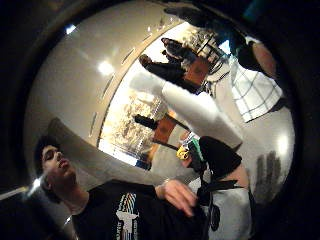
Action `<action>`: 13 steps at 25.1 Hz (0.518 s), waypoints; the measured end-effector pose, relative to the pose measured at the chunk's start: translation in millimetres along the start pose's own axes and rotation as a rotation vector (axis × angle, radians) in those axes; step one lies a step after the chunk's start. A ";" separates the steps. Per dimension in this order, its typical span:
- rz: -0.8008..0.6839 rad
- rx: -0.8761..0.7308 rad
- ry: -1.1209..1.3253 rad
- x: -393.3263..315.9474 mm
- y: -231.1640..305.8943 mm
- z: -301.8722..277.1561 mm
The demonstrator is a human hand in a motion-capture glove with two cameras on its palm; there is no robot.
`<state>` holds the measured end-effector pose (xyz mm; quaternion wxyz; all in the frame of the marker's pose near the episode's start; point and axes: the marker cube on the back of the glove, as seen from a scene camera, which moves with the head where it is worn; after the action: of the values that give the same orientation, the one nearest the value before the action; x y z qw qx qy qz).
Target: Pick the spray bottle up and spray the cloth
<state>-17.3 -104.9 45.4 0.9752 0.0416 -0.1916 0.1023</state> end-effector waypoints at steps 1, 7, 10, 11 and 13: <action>0.018 -0.003 0.048 4.6 6.2 -11.5; 0.134 -0.017 0.418 28.9 32.3 -51.3; 0.141 -0.034 0.487 40.9 41.3 -57.6; 0.118 -0.058 0.489 45.2 45.2 -59.3; 0.024 -0.119 0.482 53.5 52.1 -62.6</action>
<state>42.7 -36.8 10.3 0.9922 -0.0439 0.0403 0.1096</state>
